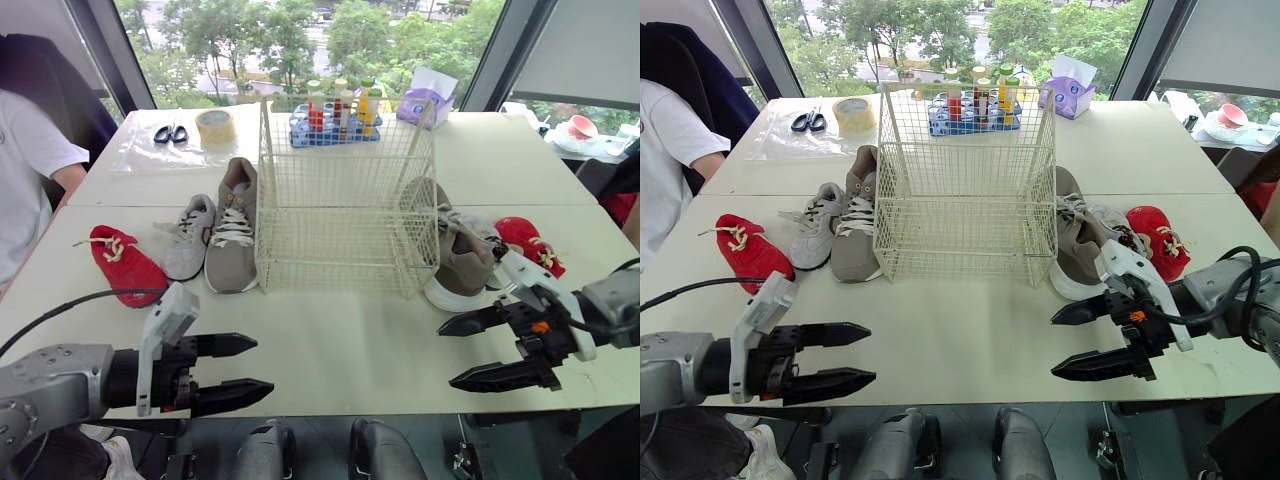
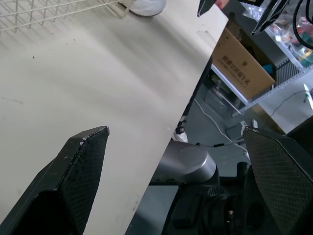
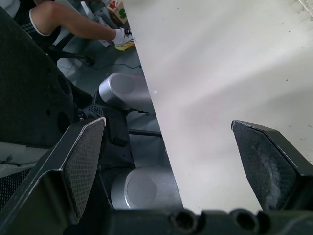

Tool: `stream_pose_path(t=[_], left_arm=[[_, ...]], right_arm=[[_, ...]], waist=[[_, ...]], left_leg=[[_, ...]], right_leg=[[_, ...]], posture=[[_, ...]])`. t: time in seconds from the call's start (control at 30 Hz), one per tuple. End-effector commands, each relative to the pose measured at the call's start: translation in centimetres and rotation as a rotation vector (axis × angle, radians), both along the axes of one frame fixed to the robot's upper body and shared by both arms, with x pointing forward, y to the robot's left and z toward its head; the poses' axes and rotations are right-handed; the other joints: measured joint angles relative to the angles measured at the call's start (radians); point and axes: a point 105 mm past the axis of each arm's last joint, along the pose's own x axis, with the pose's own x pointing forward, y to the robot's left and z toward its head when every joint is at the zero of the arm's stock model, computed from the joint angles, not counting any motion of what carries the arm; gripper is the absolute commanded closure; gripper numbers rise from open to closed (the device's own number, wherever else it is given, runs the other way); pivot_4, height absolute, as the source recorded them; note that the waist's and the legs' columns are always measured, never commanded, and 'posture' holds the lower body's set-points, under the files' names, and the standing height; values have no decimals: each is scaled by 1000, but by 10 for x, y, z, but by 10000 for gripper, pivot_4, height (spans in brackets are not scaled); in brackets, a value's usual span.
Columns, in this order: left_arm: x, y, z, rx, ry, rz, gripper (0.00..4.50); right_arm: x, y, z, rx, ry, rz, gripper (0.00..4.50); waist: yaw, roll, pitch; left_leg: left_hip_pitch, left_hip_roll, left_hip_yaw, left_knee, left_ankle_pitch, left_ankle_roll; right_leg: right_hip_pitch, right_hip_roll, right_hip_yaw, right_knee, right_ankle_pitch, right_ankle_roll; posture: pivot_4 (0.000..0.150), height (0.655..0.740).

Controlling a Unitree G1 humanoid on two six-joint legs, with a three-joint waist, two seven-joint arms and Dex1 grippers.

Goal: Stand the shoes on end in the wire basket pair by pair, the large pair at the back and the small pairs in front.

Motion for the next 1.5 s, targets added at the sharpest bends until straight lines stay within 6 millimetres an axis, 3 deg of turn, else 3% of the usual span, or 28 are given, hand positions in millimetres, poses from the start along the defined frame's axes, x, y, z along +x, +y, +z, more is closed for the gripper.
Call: stream_pose_path(t=[0.03, 0.67, 0.77, 0.83, 0.93, 1.0, 1.2, 1.3, 1.43, 1.5], left_arm=[[4, 1, 5, -22, -27, 11, 301], [-1, -7, 6, -63, -20, -6, 301], [13, -1, 8, -37, -82, 59, 301], [26, 6, 17, -28, -137, 91, 301], [54, 14, 65, -75, -299, 133, 301], [61, 10, 87, -96, -379, 126, 301], [73, -17, 101, -255, -446, 175, 301], [77, -27, 87, -260, -439, 211, 301], [64, -40, 73, -297, -399, 199, 301], [59, -40, 65, -278, -384, 197, 0]], right_arm=[[-1, 5, 4, 7, -24, 26, 0], [1, 8, 6, 11, -31, 42, 0], [18, 7, 20, 19, -138, -6, 0], [30, 7, 34, 26, -203, -32, 0], [47, 13, 73, 68, -337, -36, 0], [58, 13, 80, 6, -406, -23, 0], [87, 25, 68, -47, -422, 44, 0], [90, 31, 53, -68, -394, 89, 0], [91, 38, 29, -144, -367, 142, 0], [92, 40, 21, -166, -354, 160, 5351]], waist=[[0, 0, 0], [0, 0, 0], [0, 0, 0], [0, 0, 0], [2, 0, 0], [0, 0, 0], [-6, -2, 0], [-2, -2, 0], [0, -2, 0], [-2, -2, 0]], left_leg=[[0, 0, 0, 0, 0, 0], [0, 0, 0, 0, 0, 0], [0, 0, 0, 1, 1, 1], [0, 0, 0, 1, 0, 0], [1, 0, 0, 2, 1, -1], [0, 0, -1, 2, 1, -1], [1, -2, 4, 2, 3, -1], [0, -2, 4, 2, 3, -2], [1, -2, 3, 3, 4, -2], [1, -2, 3, 3, 4, -2]], right_leg=[[0, 0, 0, 0, 0, 0], [0, 0, 0, 0, 0, 0], [0, 1, 0, 0, 0, 0], [0, 1, 0, 1, 0, 0], [1, 2, 0, 1, 0, -1], [0, 3, 0, 1, 1, -1], [2, 1, 2, 0, 2, 8], [2, 1, 2, 1, 3, 11], [2, 1, 1, 2, 3, 11], [2, 1, 1, 2, 3, 11]], posture=[[1500, 7400], [1500, 7400], [1500, 7400], [1500, 7400], [1500, 7400], [1500, 7400], [1500, 7400], [1500, 7400], [1500, 7400], [1500, 7400]])
